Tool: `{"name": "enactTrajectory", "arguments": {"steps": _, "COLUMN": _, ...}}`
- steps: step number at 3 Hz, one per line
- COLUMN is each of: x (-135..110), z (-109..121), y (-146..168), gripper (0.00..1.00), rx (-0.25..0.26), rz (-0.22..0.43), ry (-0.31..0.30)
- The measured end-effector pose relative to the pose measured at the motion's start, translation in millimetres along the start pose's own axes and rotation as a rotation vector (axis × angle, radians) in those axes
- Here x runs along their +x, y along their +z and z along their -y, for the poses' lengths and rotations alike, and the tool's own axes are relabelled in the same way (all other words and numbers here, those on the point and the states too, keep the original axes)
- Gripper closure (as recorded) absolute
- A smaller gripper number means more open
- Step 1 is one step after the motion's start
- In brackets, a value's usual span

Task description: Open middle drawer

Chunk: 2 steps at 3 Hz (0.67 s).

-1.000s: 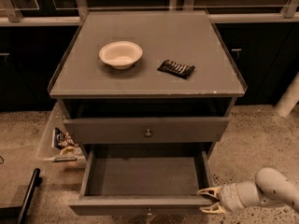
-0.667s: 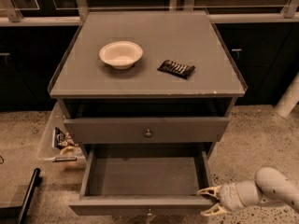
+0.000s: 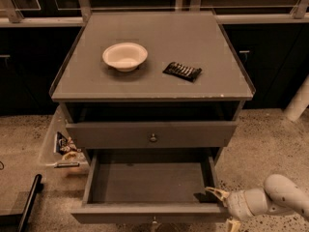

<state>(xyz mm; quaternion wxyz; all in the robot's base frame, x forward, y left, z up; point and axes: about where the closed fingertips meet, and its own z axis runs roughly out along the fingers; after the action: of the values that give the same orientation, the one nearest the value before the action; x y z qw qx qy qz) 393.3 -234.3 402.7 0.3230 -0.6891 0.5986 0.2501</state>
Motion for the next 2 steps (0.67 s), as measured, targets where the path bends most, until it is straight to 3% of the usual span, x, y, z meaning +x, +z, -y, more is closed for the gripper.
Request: {"name": "enactTrajectory", "arguments": {"steps": 2, "x": -8.9, "z": 0.1, "y": -0.9, "gripper": 0.00, "rx": -0.021, "rz": 0.001, "ry": -0.015}}
